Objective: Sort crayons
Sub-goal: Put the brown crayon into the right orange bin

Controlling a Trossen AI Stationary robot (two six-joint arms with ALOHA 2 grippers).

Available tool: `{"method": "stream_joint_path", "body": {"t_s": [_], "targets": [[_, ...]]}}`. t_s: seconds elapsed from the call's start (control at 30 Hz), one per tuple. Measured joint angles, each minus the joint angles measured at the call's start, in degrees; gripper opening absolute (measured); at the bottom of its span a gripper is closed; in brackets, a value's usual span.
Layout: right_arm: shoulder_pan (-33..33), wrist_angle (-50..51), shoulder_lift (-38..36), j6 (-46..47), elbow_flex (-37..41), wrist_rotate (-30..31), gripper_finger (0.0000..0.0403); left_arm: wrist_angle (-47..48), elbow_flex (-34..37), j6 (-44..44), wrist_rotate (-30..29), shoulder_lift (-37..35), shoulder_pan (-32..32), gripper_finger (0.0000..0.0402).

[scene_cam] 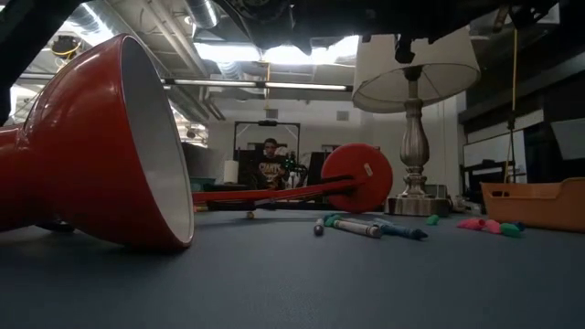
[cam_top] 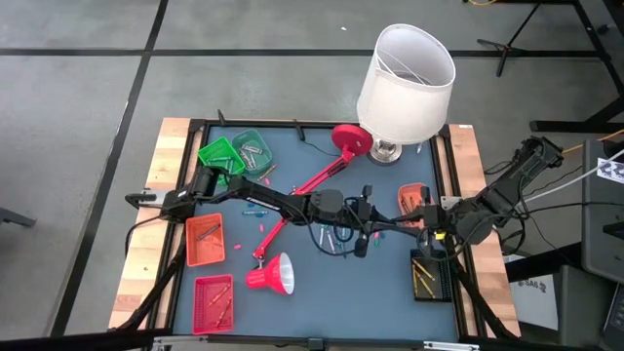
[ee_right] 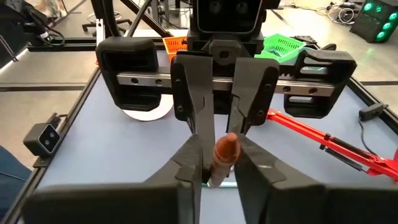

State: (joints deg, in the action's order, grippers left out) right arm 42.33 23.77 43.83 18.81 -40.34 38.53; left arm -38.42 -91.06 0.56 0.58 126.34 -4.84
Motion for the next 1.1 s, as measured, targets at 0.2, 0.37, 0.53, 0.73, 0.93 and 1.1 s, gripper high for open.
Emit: {"method": "stream_joint_path", "body": {"t_s": [0.2, 0.37, 0.53, 0.73, 0.93, 1.1], "targets": [[0.02, -0.27, 0.02, -0.24, 0.02, 0.55, 0.0049, 0.21, -0.01, 0.0, -0.17, 0.0, 0.06, 0.0007], [0.02, -0.35, 0.02, -0.2, 0.02, 0.87, 0.0048, 0.23, -0.01, 0.0, -0.24, 0.0, 0.07, 0.0007], [0.02, -0.4, 0.02, -0.15, 0.02, 1.32, 0.0048, 0.23, -0.01, 0.0, -0.15, 0.0, 0.07, 0.0016], [0.02, -0.9, 0.04, 0.0, 0.02, 2.67, 0.0047, 0.23, -0.01, -0.07, 0.0, -0.02, 0.25, 0.0065], [0.02, -1.89, 0.07, 0.02, 0.02, 5.65, 0.0047, 0.46, -0.03, -0.45, -0.29, -0.02, 0.28, 0.0104], [0.02, -1.98, -0.04, 0.09, 0.0, 10.81, 0.0035, 0.58, -0.03, -0.48, -0.24, 0.0, 0.28, 0.0117]]}}
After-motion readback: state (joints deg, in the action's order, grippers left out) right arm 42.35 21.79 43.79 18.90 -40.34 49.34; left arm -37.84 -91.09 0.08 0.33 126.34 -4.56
